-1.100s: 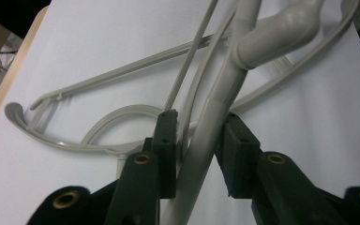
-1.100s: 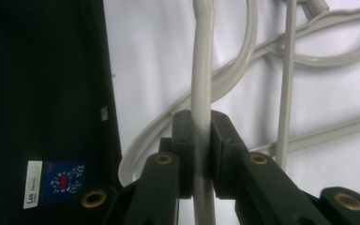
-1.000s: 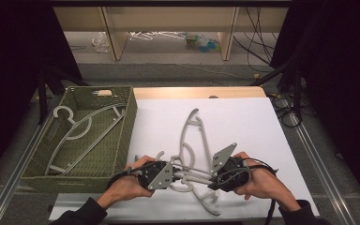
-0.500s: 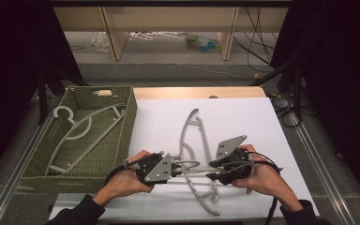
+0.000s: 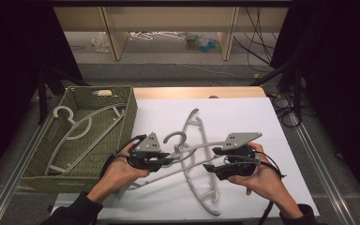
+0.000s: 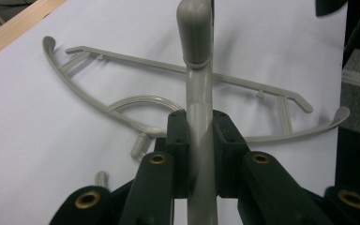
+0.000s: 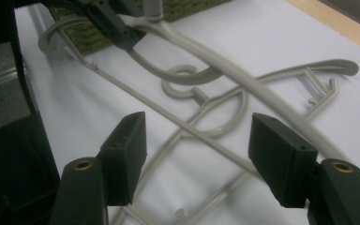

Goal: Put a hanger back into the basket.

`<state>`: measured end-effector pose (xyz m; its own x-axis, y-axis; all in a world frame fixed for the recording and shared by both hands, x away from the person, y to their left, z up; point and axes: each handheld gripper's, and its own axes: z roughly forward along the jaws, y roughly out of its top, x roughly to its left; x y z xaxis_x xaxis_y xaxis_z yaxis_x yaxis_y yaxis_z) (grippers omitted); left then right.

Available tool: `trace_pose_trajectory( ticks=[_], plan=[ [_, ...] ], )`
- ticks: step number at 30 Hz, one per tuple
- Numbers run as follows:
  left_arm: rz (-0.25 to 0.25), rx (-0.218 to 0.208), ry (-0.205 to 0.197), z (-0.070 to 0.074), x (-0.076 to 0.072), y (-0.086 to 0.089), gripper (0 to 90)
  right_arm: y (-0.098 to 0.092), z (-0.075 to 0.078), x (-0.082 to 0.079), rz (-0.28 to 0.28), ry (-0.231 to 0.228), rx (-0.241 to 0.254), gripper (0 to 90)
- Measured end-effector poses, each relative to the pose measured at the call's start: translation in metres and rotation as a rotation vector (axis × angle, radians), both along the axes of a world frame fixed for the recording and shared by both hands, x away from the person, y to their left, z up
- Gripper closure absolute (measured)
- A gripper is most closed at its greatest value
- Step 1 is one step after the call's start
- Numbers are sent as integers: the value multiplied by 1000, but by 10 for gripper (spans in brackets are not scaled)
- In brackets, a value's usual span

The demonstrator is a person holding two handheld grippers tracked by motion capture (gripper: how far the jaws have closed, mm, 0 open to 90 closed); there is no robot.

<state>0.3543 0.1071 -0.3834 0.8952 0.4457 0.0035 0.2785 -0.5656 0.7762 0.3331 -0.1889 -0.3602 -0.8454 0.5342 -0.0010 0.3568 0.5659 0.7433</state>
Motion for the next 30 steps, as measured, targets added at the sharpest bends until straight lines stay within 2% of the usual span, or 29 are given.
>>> trace_pose_trajectory(
  ticks=[3, 5, 8, 14, 16, 19, 23, 27, 30],
  plan=[
    [39, -49, 24, 4, 1, 8, 790, 1, -3, -3, -10, 6, 34, 340],
    [62, -70, 31, 8, 2, 14, 790, 3, -8, -6, -30, 13, 36, 333],
    [90, -118, 39, 16, 2, 22, 790, 6, -17, -10, -27, 24, 37, 333],
    [111, -177, 21, 40, -4, 36, 790, 7, -29, -17, -23, 45, 30, 330],
    [118, -190, 23, 49, -5, 41, 790, 6, -33, -19, -20, 64, 31, 329],
    [136, -201, 13, 66, -9, 51, 790, 5, -35, -20, -20, 63, 32, 329],
    [147, -218, -19, 84, -12, 63, 790, 4, -36, -20, -20, 61, 36, 328],
    [172, -194, -40, 100, -11, 78, 790, 4, -40, -21, -19, 66, 31, 325],
    [209, -196, -58, 108, -8, 94, 789, 4, -41, -22, -20, 70, 29, 325]
  ],
)
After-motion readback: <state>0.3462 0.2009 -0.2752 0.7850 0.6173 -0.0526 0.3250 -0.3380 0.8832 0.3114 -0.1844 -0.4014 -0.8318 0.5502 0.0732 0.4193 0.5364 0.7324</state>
